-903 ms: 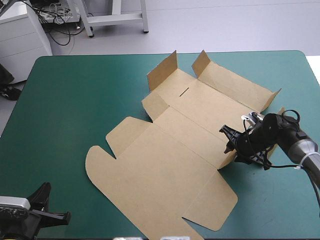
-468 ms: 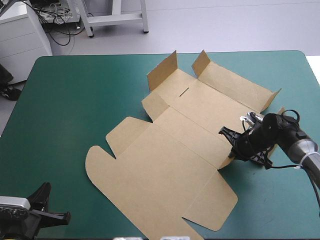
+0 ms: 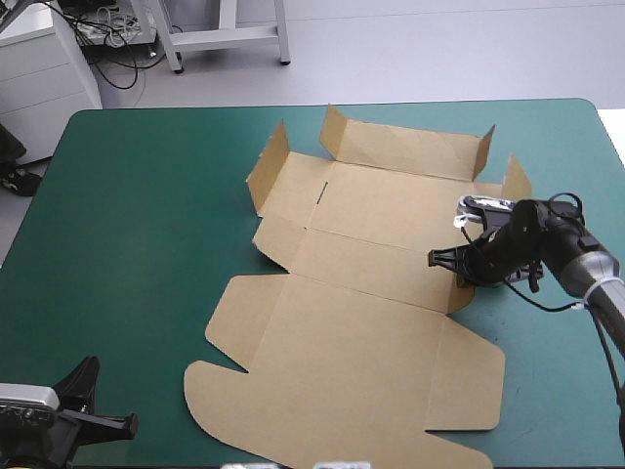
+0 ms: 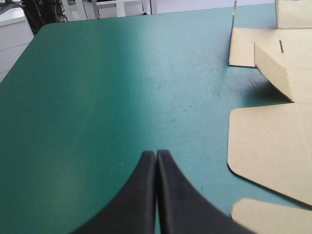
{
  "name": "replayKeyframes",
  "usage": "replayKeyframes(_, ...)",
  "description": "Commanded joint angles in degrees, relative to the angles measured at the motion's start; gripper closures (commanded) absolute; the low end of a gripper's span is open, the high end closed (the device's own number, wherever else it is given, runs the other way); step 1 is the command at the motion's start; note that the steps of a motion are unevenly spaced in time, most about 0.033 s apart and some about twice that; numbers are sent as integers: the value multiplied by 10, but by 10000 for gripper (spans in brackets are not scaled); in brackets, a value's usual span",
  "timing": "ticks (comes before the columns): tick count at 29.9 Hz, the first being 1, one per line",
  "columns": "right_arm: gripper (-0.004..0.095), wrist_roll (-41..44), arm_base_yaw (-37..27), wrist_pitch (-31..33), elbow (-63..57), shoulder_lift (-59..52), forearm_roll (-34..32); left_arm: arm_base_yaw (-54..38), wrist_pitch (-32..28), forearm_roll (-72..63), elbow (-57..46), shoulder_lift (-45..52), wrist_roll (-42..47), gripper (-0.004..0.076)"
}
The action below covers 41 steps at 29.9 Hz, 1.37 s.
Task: Fold the box
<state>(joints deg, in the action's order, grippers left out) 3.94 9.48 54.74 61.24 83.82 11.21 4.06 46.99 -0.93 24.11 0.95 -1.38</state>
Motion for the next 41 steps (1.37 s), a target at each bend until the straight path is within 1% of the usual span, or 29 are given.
replayKeyframes(1, 925, -96, 2, 24, 81, 10, -5, 4, -43, -6, 11, 8, 0, 756)
replayKeyframes(7, 926, -205, 3, 98, 203, 87, -5, 4, -43, -6, 11, 8, 0, 756)
replayKeyframes(12, 926, -316, 16, 168, 298, 149, -7, 4, -43, -6, 11, 8, 0, 756)
replayKeyframes(15, 926, -350, 35, 166, 338, 176, -9, 4, -43, -6, 11, 8, 0, 756)
replayKeyframes(17, 926, -389, 52, 166, 364, 194, -9, 4, -43, -6, 11, 8, 0, 756)
replayKeyframes(22, 926, -458, 100, 166, 413, 234, -11, 4, -43, -6, 11, 8, 0, 756)
replayKeyframes(23, 926, -483, 113, 166, 424, 242, -15, 4, -43, -6, 11, 8, 0, 756)
replayKeyframes(26, 926, -532, 145, 156, 445, 260, -46, 4, -43, -6, 11, 8, 0, 756)
replayKeyframes(30, 926, -580, 178, 99, 462, 274, -95, 4, -43, -6, 11, 8, 0, 756)
replayKeyframes(35, 926, -626, 204, 10, 463, 278, -90, 4, -43, -6, 11, 8, 0, 756)
replayKeyframes(38, 926, -654, 213, -15, 463, 285, -77, 4, -43, -6, 11, 8, 0, 756)
replayKeyframes(40, 926, -653, 216, -36, 463, 289, -71, 4, -43, -6, 11, 8, 0, 756)
replayKeyframes(41, 926, -653, 217, -43, 463, 291, -58, 4, -43, -6, 11, 8, 0, 756)
